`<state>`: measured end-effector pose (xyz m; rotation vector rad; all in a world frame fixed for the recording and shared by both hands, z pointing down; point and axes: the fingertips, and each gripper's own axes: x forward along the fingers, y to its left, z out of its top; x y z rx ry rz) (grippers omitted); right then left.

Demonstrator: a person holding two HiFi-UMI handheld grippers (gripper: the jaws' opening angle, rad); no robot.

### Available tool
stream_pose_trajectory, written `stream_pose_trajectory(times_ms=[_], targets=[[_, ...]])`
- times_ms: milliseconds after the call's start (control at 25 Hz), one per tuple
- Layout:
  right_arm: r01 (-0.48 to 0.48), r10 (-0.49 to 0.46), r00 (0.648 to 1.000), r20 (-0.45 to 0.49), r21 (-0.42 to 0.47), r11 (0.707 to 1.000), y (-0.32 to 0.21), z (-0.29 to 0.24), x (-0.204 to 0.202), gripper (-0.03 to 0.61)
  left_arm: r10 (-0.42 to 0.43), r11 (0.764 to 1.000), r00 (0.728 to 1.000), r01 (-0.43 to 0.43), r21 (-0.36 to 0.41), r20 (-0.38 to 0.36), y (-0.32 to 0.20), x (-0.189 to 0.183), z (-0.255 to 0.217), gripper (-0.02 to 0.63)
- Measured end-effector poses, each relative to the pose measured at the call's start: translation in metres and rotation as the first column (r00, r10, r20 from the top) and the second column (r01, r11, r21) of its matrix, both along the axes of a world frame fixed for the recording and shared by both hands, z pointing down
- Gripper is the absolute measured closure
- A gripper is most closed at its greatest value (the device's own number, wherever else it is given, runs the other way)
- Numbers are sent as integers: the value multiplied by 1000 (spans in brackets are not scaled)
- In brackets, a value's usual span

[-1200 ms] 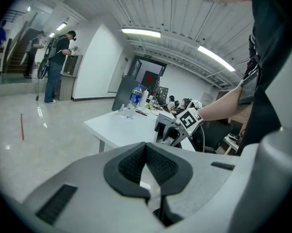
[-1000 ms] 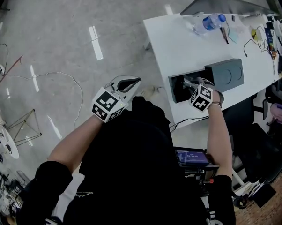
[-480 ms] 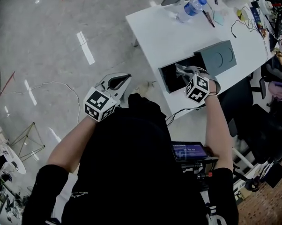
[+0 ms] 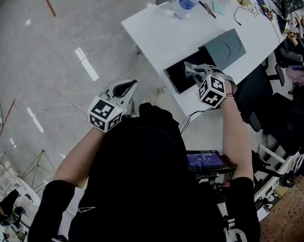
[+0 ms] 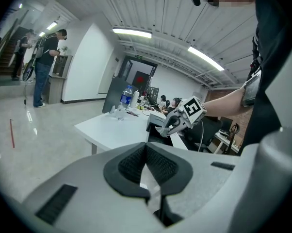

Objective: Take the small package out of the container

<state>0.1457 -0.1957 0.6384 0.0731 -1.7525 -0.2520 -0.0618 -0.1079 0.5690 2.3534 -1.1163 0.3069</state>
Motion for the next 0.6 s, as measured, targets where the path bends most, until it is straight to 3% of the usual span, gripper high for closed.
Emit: stream_pose_trajectory(times_ms=[360,600], targets=[[-117,111,991,80,71,991,5,-32,5,500,74,997,997,-74,27,-5,3,9,-4,606],[-220,203,965,165,96,971,14,-50,9,502,125,991,992,-124,39,-5,3,16,-6,606]])
